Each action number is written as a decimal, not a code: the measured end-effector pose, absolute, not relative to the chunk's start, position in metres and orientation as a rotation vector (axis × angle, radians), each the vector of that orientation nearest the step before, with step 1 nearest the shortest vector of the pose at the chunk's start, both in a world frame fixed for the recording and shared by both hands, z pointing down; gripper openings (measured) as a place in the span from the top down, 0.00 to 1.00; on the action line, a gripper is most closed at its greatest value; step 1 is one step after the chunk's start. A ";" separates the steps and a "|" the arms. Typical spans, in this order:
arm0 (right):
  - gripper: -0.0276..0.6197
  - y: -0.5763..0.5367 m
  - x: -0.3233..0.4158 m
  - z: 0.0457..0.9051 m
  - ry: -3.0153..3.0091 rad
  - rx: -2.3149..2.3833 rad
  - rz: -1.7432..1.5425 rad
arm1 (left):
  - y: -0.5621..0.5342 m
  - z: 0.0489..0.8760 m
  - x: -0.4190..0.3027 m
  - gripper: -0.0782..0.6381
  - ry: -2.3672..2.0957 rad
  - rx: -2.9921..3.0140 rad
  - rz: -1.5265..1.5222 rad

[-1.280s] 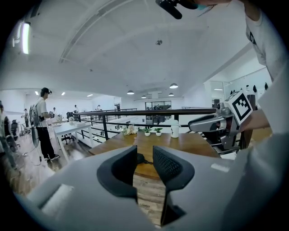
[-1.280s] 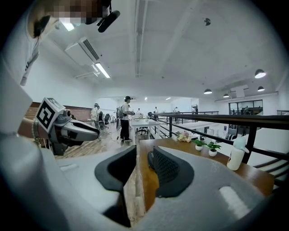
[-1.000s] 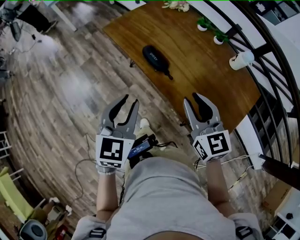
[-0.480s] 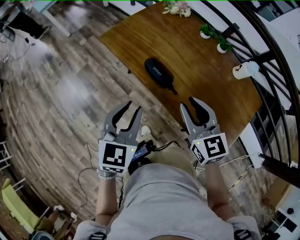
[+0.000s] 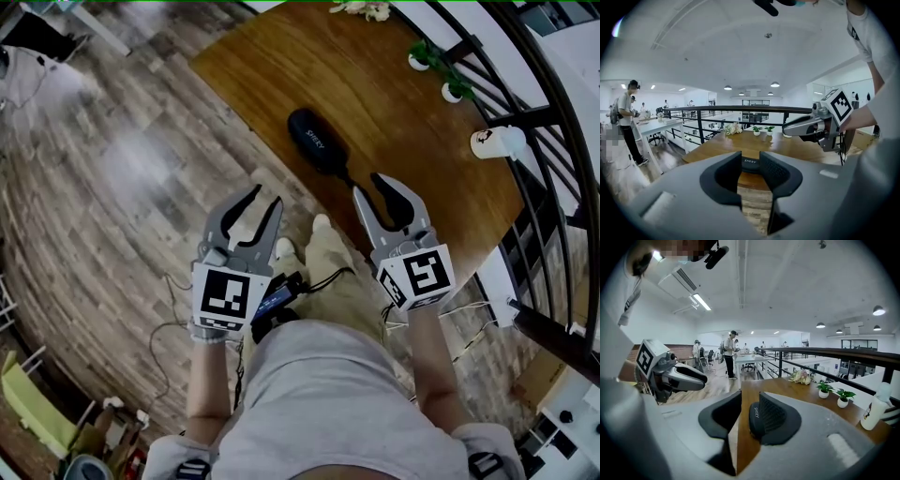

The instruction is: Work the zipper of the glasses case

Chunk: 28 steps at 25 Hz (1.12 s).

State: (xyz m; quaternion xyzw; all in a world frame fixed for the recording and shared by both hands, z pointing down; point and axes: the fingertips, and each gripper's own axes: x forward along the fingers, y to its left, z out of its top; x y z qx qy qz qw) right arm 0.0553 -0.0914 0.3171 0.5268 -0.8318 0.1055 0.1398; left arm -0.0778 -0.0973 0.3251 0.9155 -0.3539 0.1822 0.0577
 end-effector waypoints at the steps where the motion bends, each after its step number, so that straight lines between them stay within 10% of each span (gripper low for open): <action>1: 0.78 -0.095 0.056 0.319 -2.406 1.511 0.312 | -0.100 0.326 -0.076 0.73 -1.074 2.773 0.557; 28: 0.72 -0.180 0.053 0.421 -2.388 1.164 0.564 | -0.136 0.407 -0.022 0.70 -0.981 2.606 0.655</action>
